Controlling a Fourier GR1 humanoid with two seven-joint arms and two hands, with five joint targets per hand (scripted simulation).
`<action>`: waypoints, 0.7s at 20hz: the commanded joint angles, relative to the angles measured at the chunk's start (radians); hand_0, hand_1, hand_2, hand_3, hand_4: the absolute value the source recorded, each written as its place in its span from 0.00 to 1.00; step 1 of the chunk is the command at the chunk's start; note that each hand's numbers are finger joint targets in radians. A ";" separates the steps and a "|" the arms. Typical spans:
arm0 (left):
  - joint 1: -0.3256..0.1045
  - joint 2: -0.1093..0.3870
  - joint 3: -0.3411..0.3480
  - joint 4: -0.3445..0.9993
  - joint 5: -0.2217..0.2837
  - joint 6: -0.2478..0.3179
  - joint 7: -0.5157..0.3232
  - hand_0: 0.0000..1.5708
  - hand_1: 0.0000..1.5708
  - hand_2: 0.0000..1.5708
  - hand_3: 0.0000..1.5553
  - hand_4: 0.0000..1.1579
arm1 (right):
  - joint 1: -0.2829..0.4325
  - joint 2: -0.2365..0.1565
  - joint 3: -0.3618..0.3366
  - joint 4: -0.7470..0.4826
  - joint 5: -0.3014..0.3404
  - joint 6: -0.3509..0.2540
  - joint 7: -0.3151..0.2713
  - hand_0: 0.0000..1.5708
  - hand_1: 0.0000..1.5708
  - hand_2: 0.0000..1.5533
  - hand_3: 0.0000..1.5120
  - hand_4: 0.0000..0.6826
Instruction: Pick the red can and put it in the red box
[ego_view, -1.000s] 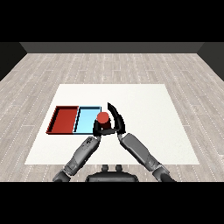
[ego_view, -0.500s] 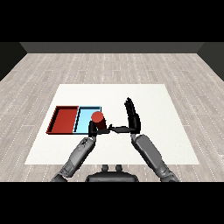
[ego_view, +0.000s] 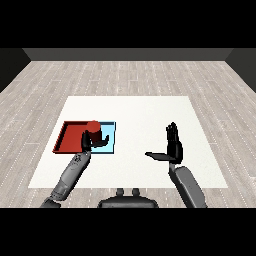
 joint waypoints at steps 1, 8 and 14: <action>-0.043 0.087 0.079 0.103 -0.015 -0.031 0.019 1.00 1.00 0.99 0.94 0.97 | 0.090 -0.005 -0.041 0.033 -0.014 0.035 -0.072 0.00 0.00 0.00 0.00 0.00; -0.109 0.196 0.202 0.337 0.000 -0.115 0.043 1.00 1.00 1.00 0.96 0.96 | 0.042 -0.074 -0.121 0.013 -0.005 0.014 0.067 0.00 0.00 0.00 0.00 0.00; -0.321 0.127 0.220 0.749 -0.076 -0.094 -0.011 1.00 1.00 1.00 0.95 0.93 | 0.031 -0.082 -0.171 0.157 -0.001 0.063 0.013 0.00 0.00 0.00 0.00 0.00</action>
